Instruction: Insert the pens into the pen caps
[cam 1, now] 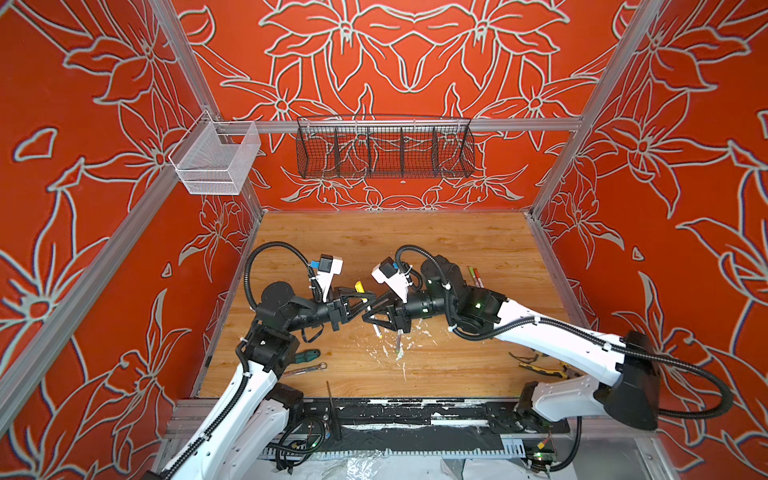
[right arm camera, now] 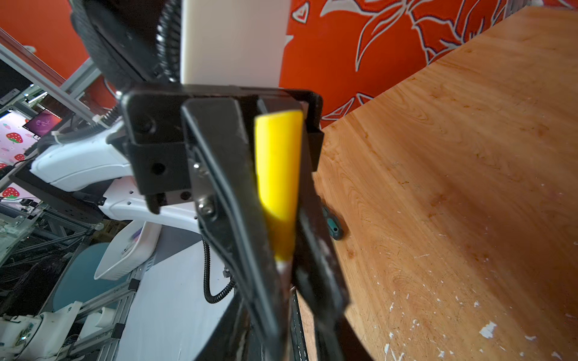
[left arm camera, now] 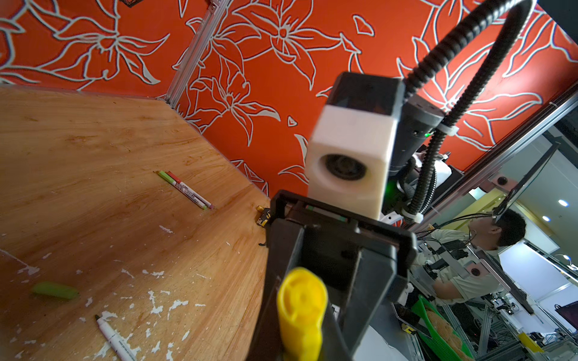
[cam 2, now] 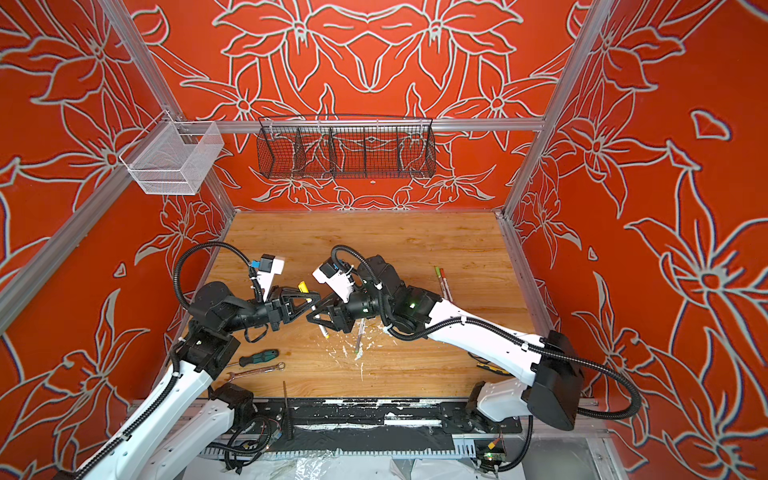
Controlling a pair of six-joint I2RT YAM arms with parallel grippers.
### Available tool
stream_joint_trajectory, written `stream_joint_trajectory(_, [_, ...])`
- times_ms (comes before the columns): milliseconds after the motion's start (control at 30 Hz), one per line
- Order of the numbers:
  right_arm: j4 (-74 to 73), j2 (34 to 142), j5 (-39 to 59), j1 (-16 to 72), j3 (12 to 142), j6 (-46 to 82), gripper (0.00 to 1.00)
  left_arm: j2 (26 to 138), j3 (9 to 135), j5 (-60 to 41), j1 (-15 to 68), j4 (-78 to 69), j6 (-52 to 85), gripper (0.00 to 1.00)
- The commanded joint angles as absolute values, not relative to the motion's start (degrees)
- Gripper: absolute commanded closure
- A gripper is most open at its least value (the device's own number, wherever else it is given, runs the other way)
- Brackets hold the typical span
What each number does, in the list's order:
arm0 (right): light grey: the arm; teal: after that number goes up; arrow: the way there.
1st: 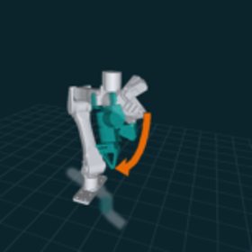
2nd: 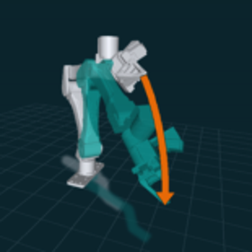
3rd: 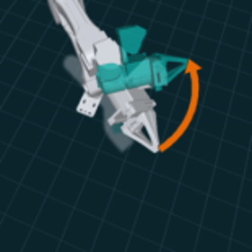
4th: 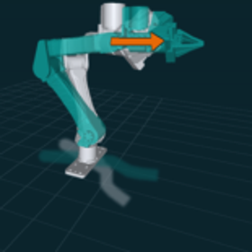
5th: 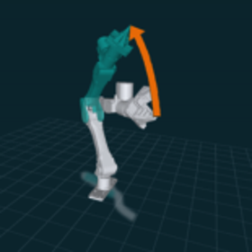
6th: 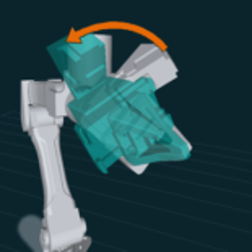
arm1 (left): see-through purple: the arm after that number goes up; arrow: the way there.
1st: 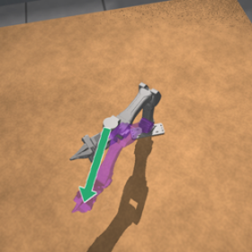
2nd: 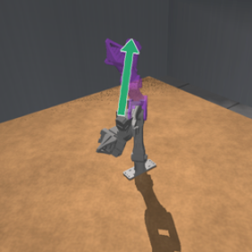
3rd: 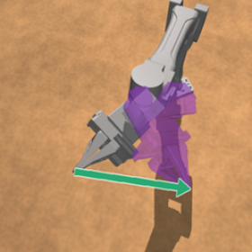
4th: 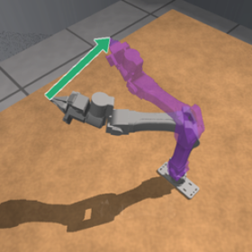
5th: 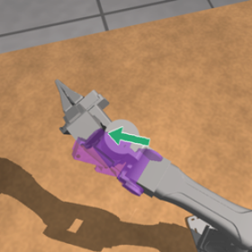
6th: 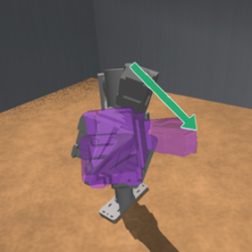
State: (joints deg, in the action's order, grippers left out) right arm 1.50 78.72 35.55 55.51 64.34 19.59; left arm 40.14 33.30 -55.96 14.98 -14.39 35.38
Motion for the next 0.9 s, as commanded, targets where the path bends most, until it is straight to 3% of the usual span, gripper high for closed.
stream_joint_trajectory(0, [-0.5,80.0,36.7,55.7,65.7,20.8,0.68,38.8,33.6,-56.1,14.9,-14.0,34.5,1.0])
stream_joint_trajectory(267, [0.7,80.5,34.1,55.5,66.0,21.9,0.95,38.4,33.5,-55.7,14.9,-14.2,34.6,1.0])
stream_joint_trajectory(367, [2.8,81.2,33.6,55.3,67.3,23.1,1.0,38.5,33.4,-55.6,14.9,-14.3,34.8,0.98])
stream_joint_trajectory(400, [3.7,81.4,33.9,55.3,67.9,23.2,1.0,38.4,33.4,-55.4,14.8,-14.1,34.7,0.93])
stream_joint_trajectory(533, [6.2,81.4,34.9,55.3,68.8,23.7,1.0,38.1,33.5,-54.1,14.5,-13.2,34.7,0.35])
stream_joint_trajectory(600, [7.3,81.4,35.5,55.3,69.0,23.9,1.0,37.9,33.6,-53.2,14.3,-12.4,34.5,0.18])
stream_joint_trajectory(767, [7.1,81.1,38.5,55.3,68.2,24.2,1.0,36.9,33.9,-50.3,13.3,-9.6,33.3,0.07])
stream_joint_trajectory(867, [7.0,80.9,39.9,55.4,68.0,23.9,1.0,36.8,34.1,-49.4,12.6,-8.3,32.8,0.07])
